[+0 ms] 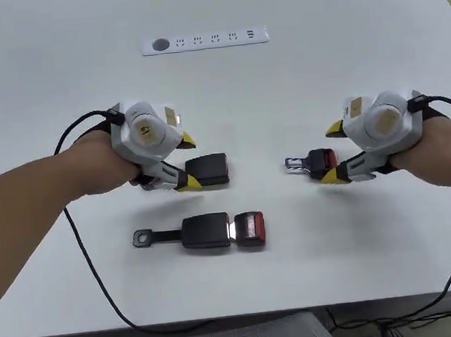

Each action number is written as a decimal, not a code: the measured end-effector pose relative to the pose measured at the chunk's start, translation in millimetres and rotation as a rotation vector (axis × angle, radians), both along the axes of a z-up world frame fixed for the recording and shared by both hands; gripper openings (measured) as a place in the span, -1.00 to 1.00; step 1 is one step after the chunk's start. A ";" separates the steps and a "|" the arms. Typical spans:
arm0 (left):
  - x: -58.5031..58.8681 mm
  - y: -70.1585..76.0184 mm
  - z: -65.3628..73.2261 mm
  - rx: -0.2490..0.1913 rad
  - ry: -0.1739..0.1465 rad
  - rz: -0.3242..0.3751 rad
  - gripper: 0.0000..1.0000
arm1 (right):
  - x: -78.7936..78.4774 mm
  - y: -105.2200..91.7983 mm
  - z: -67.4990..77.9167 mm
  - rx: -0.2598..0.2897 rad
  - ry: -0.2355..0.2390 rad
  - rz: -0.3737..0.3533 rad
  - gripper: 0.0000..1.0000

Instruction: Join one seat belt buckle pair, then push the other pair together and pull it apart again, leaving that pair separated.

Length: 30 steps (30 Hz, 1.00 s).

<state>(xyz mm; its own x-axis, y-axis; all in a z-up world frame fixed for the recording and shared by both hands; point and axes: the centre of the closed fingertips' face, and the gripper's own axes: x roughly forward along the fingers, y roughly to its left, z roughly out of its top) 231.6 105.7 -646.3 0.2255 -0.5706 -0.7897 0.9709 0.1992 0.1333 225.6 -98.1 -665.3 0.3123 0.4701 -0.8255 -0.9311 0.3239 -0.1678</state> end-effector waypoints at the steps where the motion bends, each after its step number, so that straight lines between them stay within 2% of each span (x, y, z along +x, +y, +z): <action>1: -0.5 2.6 0.2 -0.027 -0.011 0.029 0.00 | -2.0 0.6 2.1 0.012 0.005 -0.028 -0.02; 3: -3.8 9.7 13.2 -0.035 -0.048 0.083 0.14 | -9.4 4.7 13.4 0.058 0.018 -0.093 0.09; 4: -7.5 13.3 12.5 -0.039 -0.041 0.090 0.19 | -9.0 5.5 12.5 0.085 0.009 -0.118 0.15; 5: -10.1 16.4 12.5 -0.043 -0.039 0.099 0.22 | -11.6 6.7 15.1 0.090 0.004 -0.118 0.18; 6: -18.1 17.8 17.4 -0.051 -0.044 0.113 0.25 | -19.8 13.1 26.1 0.107 -0.001 -0.133 0.21; 7: -23.5 18.3 20.7 -0.055 -0.046 0.119 0.27 | -21.5 15.4 30.1 0.125 -0.009 -0.151 0.27; 9: -28.5 28.0 20.6 -0.060 -0.048 0.148 0.29 | -28.6 20.1 38.3 0.159 -0.024 -0.172 0.36; 11: -40.6 31.9 21.5 -0.074 -0.031 0.157 0.33 | -38.0 23.1 40.5 0.171 -0.028 -0.178 0.42; 13: -45.1 40.4 18.7 -0.074 -0.029 0.176 0.36 | -47.7 25.0 43.8 0.179 -0.033 -0.181 0.46; 15: -49.9 45.3 21.6 -0.081 -0.032 0.205 0.39 | -54.8 25.3 46.0 0.184 -0.035 -0.183 0.49; 22: -69.4 70.1 23.0 -0.098 -0.028 0.279 0.57 | -69.8 17.1 48.9 0.201 -0.050 -0.216 0.61; 24: -75.5 77.1 23.0 -0.105 -0.009 0.319 0.57 | -73.7 12.8 53.2 0.209 -0.053 -0.231 0.64; 26: -80.0 82.7 22.5 -0.117 -0.004 0.349 0.59 | -76.4 10.0 52.9 0.213 -0.050 -0.241 0.67; 30: -89.0 89.2 19.3 -0.124 0.006 0.371 0.65 | -83.4 2.5 52.7 0.226 -0.049 -0.263 0.74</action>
